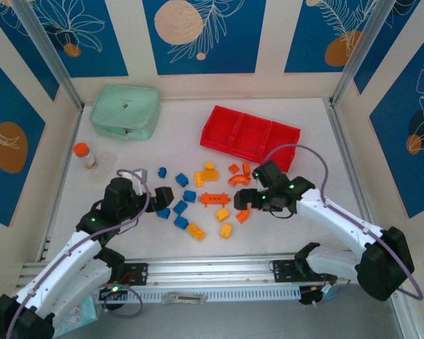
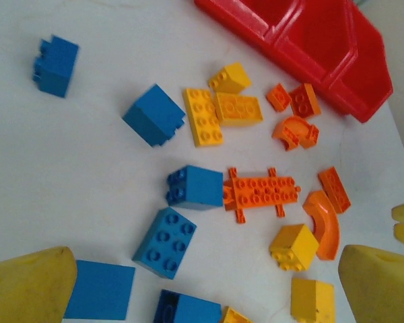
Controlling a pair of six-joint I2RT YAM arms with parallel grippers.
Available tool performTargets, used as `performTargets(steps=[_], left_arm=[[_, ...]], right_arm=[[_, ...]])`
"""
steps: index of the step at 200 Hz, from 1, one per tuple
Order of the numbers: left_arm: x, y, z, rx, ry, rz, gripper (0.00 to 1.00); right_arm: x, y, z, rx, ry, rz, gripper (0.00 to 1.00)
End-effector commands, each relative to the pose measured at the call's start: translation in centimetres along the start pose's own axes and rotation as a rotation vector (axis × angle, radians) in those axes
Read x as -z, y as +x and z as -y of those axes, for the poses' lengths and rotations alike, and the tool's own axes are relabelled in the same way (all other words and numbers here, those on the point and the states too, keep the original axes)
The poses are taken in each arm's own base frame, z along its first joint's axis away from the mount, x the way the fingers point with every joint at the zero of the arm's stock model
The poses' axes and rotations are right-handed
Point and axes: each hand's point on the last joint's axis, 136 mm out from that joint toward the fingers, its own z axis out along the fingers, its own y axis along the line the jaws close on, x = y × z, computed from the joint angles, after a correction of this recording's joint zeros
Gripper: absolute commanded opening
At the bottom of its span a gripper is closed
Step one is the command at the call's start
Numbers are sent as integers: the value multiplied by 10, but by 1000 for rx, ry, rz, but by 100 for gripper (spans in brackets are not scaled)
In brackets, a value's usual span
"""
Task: Sort the legos into containers by color
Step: Pick up the lego from the bottom-center of the table.
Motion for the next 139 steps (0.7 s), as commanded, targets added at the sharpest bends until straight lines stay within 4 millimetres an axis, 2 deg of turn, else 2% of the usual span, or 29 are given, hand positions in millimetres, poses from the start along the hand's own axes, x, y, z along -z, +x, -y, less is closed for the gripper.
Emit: performTargets(steps=[1, 28, 56, 100, 139], left_arm=[[-8, -2, 10, 2, 8, 19, 99], [-18, 6, 22, -15, 15, -9, 99], [-24, 12, 17, -25, -23, -23, 99], [-21, 12, 10, -12, -62, -18, 99], [-16, 12, 7, -11, -84, -22, 99]], right_arm=[[-3, 2, -18, 91, 25, -6, 99], [-15, 8, -38, 205, 53, -41, 97], [-30, 8, -56, 316, 79, -81, 92], [-56, 5, -69, 416, 137, -149, 85], [-76, 4, -71, 439, 166, -177, 78]])
